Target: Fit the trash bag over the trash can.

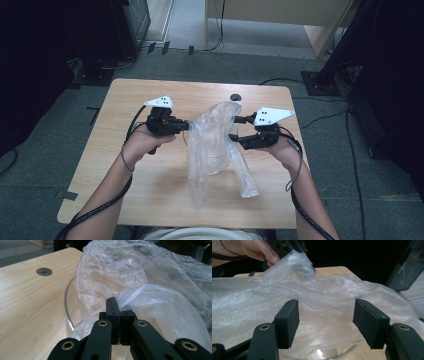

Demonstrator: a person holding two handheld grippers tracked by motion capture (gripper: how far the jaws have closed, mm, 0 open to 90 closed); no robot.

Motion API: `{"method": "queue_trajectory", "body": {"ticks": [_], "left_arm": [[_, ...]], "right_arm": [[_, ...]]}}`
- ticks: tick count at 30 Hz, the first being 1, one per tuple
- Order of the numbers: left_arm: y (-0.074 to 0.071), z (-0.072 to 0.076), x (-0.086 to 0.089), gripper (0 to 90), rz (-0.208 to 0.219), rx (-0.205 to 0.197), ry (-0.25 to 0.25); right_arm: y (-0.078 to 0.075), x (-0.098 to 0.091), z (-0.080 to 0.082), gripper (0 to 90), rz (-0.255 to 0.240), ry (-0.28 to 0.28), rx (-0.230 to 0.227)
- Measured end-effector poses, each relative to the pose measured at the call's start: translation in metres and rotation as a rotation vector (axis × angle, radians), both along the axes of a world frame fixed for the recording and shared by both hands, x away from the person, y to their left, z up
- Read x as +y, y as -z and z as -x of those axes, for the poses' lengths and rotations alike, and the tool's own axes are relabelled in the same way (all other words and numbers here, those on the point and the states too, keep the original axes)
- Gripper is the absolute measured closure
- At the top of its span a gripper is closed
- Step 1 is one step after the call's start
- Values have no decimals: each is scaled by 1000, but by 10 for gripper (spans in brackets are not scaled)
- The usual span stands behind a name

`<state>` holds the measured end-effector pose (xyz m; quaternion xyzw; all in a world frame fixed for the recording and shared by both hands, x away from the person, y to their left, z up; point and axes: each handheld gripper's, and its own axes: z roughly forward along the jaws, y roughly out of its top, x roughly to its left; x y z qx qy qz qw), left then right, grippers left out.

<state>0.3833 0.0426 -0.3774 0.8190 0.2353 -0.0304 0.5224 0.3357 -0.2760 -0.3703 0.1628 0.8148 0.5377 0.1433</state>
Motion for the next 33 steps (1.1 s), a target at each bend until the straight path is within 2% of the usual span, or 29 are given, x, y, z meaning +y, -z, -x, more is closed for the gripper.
{"method": "queue_trajectory", "body": {"ticks": [5, 10, 12, 15, 16, 19, 22, 25, 27, 29, 33], "left_arm": [[1, 4, -7, 888, -6, 12, 39], [1, 9, -12, 885, -9, 41, 89], [1, 11, -13, 885, -13, 52, 112], [1, 14, -13, 884, 4, 98, 163], [2, 14, -12, 884, -3, 98, 168], [4, 12, -12, 877, -57, 64, 126], [6, 11, -13, 866, -83, 40, 104], [8, 11, -15, 853, -134, -1, 87], [10, 9, -15, 853, -141, 5, 83], [12, 8, -14, 854, -147, 16, 76], [14, 7, -13, 861, -142, 23, 74]], "right_arm": [[5, 17, 3, 396, 34, -54, 20], [8, 28, 6, 440, 44, -92, 58], [9, 31, 7, 477, 43, -108, 105], [11, 36, 9, 519, 50, -133, 167], [11, 37, 10, 530, 53, -145, 181], [13, 39, 10, 547, 75, -153, 209], [15, 37, 7, 551, 82, -114, 239], [17, 33, 6, 496, 99, -92, 231], [15, 28, 5, 477, 107, -92, 203], [12, 22, 5, 482, 103, -89, 200], [3, 5, 3, 528, 55, -67, 205]]}}
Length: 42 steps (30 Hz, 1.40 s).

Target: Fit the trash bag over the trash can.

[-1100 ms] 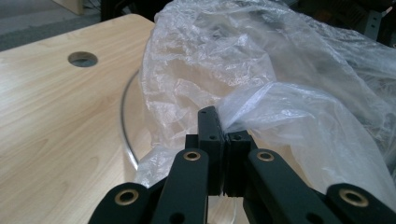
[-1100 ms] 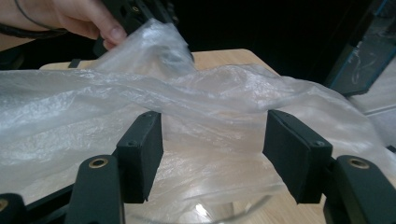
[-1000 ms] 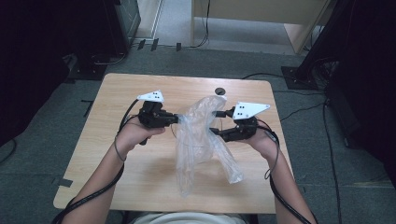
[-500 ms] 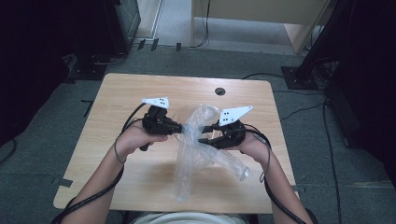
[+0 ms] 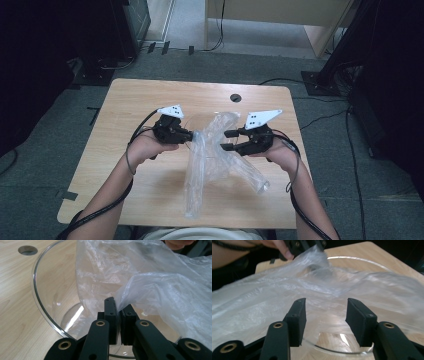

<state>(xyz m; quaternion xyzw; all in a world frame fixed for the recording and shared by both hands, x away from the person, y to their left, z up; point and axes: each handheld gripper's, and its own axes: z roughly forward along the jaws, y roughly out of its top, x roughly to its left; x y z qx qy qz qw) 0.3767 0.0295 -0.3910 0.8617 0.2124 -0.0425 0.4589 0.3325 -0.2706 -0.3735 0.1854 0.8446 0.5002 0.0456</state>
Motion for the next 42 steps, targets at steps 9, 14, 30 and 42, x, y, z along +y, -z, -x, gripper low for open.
{"method": "queue_trajectory", "body": {"ticks": [9, 14, 30, 42], "left_arm": [[0, -1, 0, 862, 2, 8, 4], [1, -1, -1, 861, 5, 9, 7], [-4, -1, 1, 863, 58, 36, 19], [-4, -5, 4, 623, 54, 19, -24]], "right_arm": [[-7, -24, -14, 636, -122, 244, -18], [0, -20, -24, 644, -150, 321, -17], [14, 32, -29, 663, 75, 182, 32], [-1, 11, -26, 555, 65, 223, -5]]}}
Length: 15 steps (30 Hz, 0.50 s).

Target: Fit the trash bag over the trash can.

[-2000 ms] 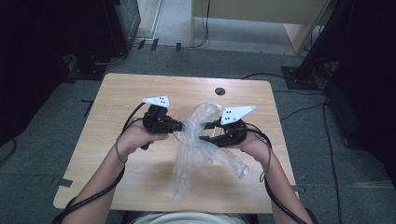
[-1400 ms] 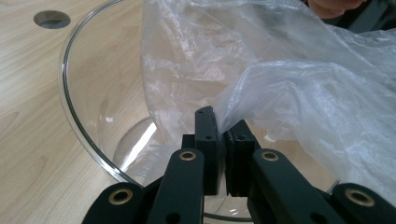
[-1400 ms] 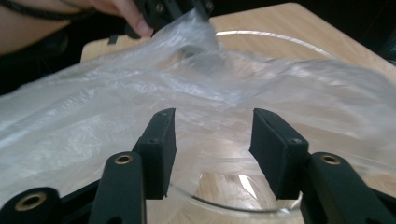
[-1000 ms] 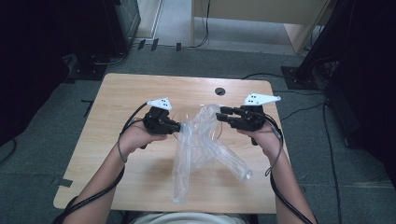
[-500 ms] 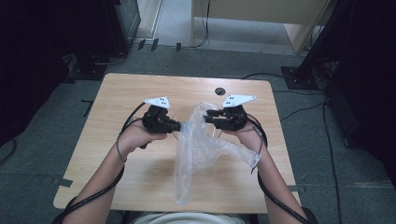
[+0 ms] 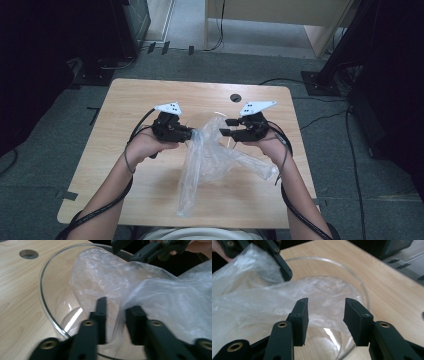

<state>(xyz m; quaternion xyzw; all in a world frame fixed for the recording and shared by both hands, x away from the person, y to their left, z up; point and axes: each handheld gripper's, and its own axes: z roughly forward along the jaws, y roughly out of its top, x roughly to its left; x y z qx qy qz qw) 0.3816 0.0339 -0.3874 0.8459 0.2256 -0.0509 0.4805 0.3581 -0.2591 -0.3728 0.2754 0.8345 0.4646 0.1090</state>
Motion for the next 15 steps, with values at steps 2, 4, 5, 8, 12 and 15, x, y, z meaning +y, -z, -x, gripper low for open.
{"method": "queue_trajectory", "body": {"ticks": [2, 4, 5, 8, 12, 15], "left_arm": [[-1, -1, 2, 476, 35, -13, 3], [-2, -1, 4, 392, 50, -13, 7], [-3, -2, 6, 373, 55, -9, 11], [-2, -2, 7, 436, 52, -2, 4], [-1, -1, 4, 589, 43, -26, 6], [-1, 1, 0, 565, 44, -46, 14]], "right_arm": [[-5, -4, 1, 566, -23, 16, -28], [-8, -6, 2, 584, -50, 30, -48], [-9, -5, 2, 587, -66, 34, -62], [-10, 2, 3, 604, -113, 26, -99], [-5, 16, 1, 610, -96, -9, -93], [5, 26, 0, 624, -43, -44, -46]]}}
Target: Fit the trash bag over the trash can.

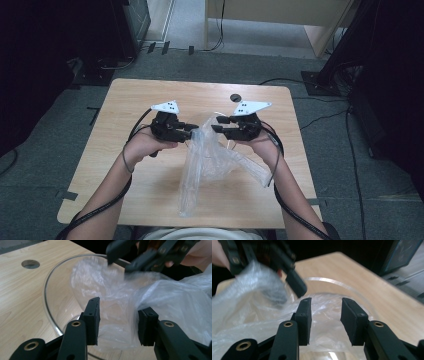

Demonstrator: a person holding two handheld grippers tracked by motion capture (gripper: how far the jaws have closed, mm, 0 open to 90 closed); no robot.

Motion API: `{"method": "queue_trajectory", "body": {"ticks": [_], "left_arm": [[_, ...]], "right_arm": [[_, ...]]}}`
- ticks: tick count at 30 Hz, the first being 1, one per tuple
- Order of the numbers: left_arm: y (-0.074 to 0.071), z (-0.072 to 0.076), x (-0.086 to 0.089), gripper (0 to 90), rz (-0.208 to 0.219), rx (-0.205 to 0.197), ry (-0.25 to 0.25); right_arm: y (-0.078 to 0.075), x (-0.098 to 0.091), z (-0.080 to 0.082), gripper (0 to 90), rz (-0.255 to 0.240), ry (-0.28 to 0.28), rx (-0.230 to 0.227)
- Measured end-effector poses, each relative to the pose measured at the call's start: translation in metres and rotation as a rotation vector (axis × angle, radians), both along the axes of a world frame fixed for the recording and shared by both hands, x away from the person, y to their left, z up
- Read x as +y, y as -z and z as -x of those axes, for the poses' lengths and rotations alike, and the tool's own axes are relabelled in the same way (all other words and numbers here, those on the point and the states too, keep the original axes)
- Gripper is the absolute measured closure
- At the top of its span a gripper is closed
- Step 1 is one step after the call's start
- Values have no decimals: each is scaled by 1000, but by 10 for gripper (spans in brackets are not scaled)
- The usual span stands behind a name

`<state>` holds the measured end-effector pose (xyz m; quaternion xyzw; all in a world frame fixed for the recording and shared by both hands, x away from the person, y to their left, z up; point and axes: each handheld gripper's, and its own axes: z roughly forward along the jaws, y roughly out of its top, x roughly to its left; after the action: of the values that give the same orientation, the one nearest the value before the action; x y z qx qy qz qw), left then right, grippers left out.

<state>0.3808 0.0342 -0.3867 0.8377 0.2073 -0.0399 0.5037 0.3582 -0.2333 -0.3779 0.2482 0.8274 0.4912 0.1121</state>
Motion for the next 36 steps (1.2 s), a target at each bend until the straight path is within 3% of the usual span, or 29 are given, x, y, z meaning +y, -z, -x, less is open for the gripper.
{"method": "queue_trajectory", "body": {"ticks": [3, 6, 11, 16, 17, 20, 23, 26, 32, 36], "left_arm": [[-1, -1, 1, 393, -13, 15, -2], [-4, 0, 7, 300, -5, -5, 14], [-12, -1, 20, 268, 6, -15, 16], [-19, -1, 26, 267, 47, -74, -22], [-21, 0, 27, 289, 57, -83, -17], [-24, 2, 24, 498, 64, -113, -17], [-22, 1, 17, 675, 59, -103, -45], [-18, -2, 10, 793, 41, -71, -50], [-11, -2, -5, 854, -13, -51, -32], [-7, -5, -11, 850, -30, -44, -68]], "right_arm": [[6, 5, 1, 635, 68, -29, 37], [8, 8, 2, 645, 96, -41, 58], [7, 9, 4, 644, 142, -46, 56], [6, 6, 4, 637, 158, -43, 62], [5, 5, 5, 637, 158, -42, 64], [2, 1, 6, 632, 149, -44, 67], [-2, -4, 8, 630, 110, -46, 74], [-5, -8, 8, 621, 95, -45, 66], [-17, -16, 11, 587, -7, -64, 27], [-19, -11, 13, 529, -17, -90, 22]]}}
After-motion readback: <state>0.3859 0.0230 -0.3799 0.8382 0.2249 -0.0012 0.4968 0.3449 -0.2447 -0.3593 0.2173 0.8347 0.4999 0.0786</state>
